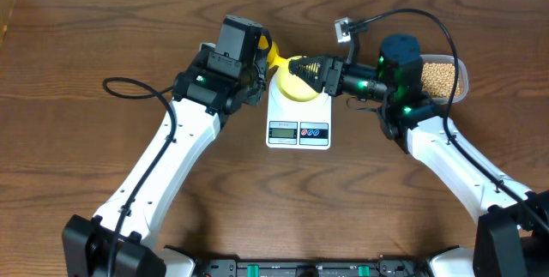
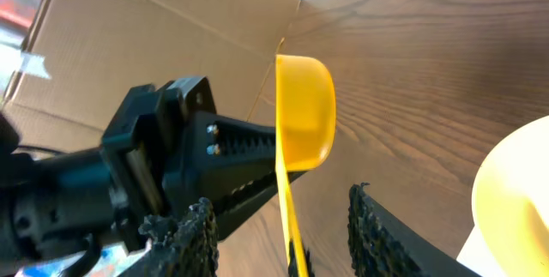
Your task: Scoop item into bowl and weigh 50g on scale
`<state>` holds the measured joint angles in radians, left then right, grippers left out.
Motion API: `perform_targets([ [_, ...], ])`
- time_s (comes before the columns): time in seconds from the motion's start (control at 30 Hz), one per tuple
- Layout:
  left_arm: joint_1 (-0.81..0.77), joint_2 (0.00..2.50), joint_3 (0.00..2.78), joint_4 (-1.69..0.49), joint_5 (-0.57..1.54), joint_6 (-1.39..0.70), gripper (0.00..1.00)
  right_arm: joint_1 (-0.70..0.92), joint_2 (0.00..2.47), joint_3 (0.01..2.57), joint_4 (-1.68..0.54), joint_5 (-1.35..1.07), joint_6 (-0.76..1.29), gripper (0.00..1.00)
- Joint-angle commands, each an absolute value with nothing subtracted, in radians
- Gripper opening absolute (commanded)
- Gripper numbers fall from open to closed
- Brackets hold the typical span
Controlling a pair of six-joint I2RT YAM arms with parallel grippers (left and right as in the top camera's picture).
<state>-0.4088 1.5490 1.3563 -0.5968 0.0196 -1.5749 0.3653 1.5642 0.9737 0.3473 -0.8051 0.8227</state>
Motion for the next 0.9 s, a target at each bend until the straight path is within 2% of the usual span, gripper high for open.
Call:
perform_targets([
  [0.0,-0.413,1.556,1.359,-0.596,0.015,-1.588,0.07,0.372,1.572,0.995,0.343,-0.753,0.838,0.43],
  [0.23,-0.439,1.556,1.359,-0.596,0.033,-1.592,0.07,0.374,1.572,0.995,0.336,-0.754,0.838,0.30],
  [0.87,-0.447,1.556,1.359,-0.597,0.041,-1.649,0.07,0.375,1.572,0.995,0.329,-0.754,0.860,0.24],
])
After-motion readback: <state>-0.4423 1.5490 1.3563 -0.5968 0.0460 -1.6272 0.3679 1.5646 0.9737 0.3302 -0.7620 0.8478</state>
